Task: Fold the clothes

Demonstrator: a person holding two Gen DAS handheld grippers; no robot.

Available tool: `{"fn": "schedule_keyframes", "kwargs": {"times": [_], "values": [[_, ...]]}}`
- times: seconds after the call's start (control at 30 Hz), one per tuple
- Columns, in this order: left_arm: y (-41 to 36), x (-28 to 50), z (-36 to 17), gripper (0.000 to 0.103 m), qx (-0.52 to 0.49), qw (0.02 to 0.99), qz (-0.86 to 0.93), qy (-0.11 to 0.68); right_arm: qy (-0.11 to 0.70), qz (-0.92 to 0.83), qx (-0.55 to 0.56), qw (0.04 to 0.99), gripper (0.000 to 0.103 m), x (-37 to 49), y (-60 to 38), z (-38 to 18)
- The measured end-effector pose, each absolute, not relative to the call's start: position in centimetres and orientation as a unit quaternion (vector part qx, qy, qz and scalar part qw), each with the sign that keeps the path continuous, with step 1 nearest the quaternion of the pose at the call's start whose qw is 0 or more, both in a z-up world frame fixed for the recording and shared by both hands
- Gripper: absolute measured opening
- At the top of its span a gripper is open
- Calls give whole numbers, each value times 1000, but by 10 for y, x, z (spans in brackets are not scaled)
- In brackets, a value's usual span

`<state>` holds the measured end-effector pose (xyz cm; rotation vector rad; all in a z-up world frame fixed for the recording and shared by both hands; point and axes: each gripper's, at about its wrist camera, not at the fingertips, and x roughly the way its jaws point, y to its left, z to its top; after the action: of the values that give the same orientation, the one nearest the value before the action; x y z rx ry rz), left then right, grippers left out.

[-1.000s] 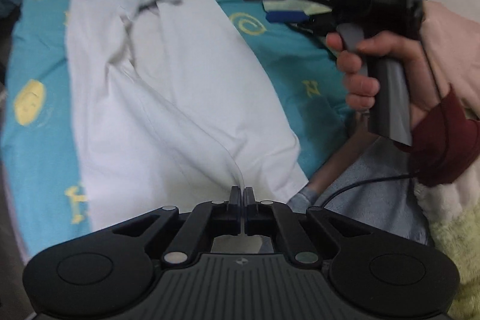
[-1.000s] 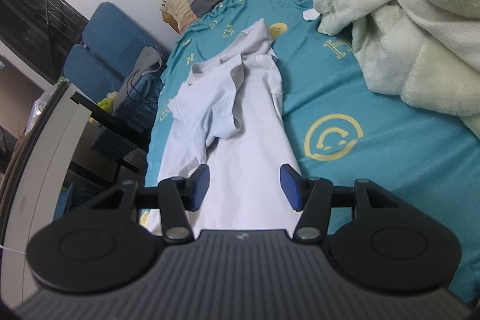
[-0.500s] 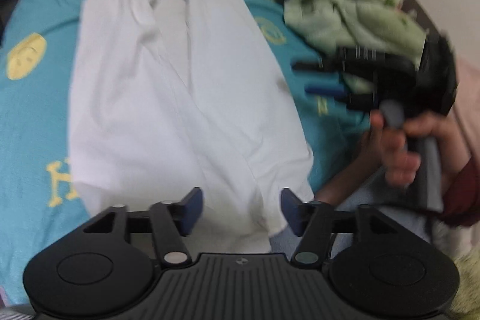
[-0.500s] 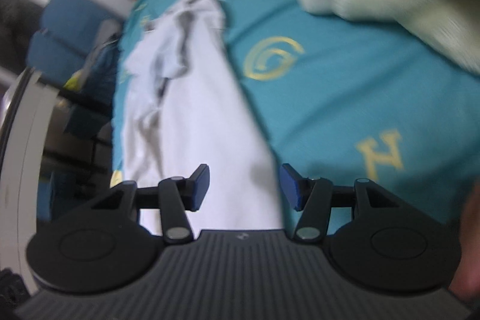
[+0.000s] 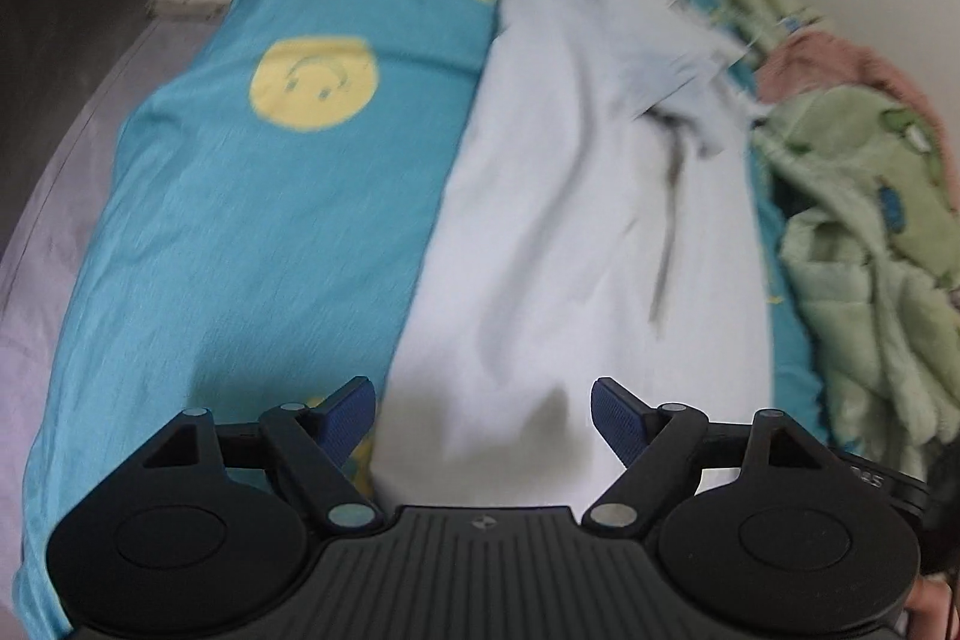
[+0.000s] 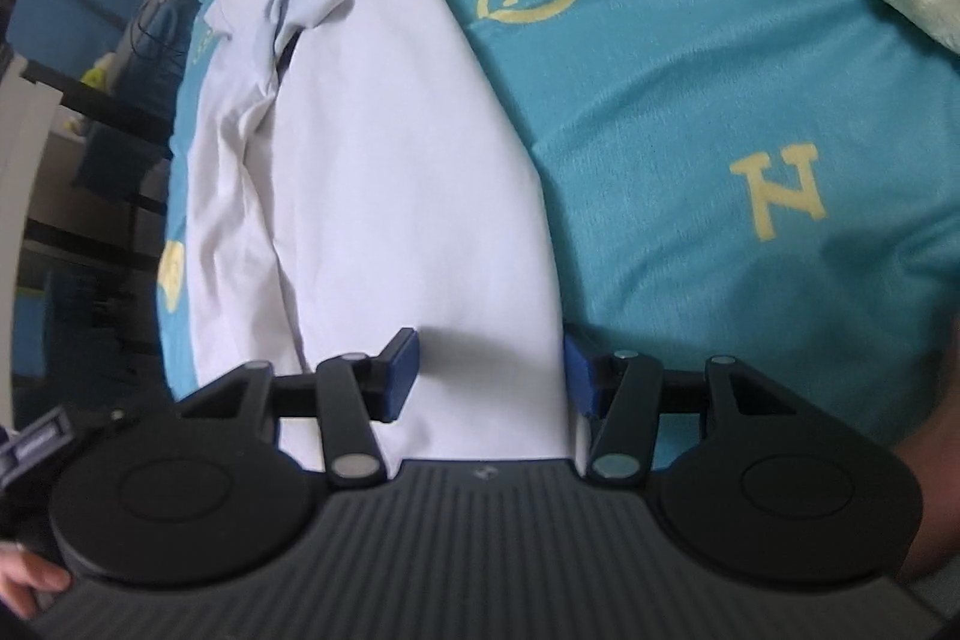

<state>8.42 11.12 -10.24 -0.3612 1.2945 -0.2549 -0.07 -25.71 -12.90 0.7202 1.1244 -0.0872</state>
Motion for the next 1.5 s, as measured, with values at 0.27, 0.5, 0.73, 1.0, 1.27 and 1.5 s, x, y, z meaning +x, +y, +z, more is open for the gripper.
{"fn": "schedule_keyframes", "kwargs": {"times": [0.27, 0.5, 0.73, 1.0, 1.27, 1.5], "values": [[86, 68, -122, 80, -121, 707, -159, 678, 556, -14, 336, 760, 55, -17, -239, -131], [55, 43, -124, 56, -45, 667, -217, 711, 597, 58, 243, 762, 55, -23, -197, -126], [49, 26, -102, 15, -19, 696, -229, 681, 600, 82, 169, 778, 8, -25, -185, -115], [95, 3, -21, 11, -153, 772, -246, 566, 508, 111, 255, 815, 7, -36, -240, -49], [96, -37, 76, 9, -199, 815, -272, 471, 415, 131, 256, 863, 6, -59, -258, 37], [96, -120, 105, 9, -182, 828, -299, 439, 381, 149, 246, 879, 6, -129, -268, 55]]}}
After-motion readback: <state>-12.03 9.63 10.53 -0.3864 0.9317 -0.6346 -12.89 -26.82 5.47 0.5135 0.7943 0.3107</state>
